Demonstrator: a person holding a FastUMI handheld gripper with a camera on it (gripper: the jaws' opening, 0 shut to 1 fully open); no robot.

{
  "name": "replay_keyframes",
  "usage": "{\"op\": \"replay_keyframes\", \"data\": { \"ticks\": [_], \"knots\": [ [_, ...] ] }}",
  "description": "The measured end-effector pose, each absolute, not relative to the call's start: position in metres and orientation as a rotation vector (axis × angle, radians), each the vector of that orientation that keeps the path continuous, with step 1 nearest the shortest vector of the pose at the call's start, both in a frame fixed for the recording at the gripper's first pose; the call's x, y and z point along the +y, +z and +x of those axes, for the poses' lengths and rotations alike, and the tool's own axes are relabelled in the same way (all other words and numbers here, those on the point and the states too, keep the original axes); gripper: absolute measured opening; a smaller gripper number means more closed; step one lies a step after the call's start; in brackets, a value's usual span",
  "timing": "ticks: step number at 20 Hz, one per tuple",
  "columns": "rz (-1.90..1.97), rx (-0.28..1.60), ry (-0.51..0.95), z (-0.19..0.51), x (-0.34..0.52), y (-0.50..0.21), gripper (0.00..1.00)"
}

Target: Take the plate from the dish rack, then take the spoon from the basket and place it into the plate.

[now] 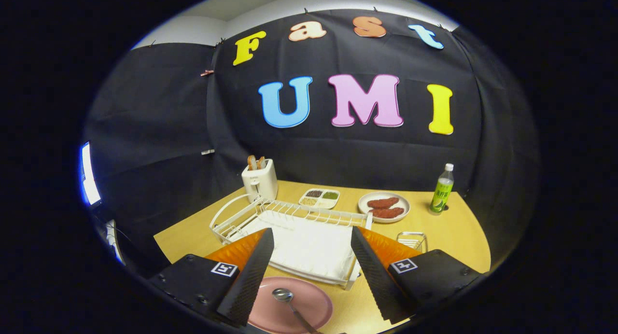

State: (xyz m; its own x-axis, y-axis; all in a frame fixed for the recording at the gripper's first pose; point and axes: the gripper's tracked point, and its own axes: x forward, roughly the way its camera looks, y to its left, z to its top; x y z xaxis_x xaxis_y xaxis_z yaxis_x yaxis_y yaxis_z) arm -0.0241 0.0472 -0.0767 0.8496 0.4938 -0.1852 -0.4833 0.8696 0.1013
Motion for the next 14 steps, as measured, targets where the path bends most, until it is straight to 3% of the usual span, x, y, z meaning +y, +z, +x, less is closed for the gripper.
{"op": "replay_keyframes", "data": {
  "ticks": [7,14],
  "knots": [
    [0.087,0.056,0.328,-0.043,-0.024,0.019,0.98],
    [0.103,0.027,0.127,-0.055,-0.093,0.023,0.98]
  ]
}}
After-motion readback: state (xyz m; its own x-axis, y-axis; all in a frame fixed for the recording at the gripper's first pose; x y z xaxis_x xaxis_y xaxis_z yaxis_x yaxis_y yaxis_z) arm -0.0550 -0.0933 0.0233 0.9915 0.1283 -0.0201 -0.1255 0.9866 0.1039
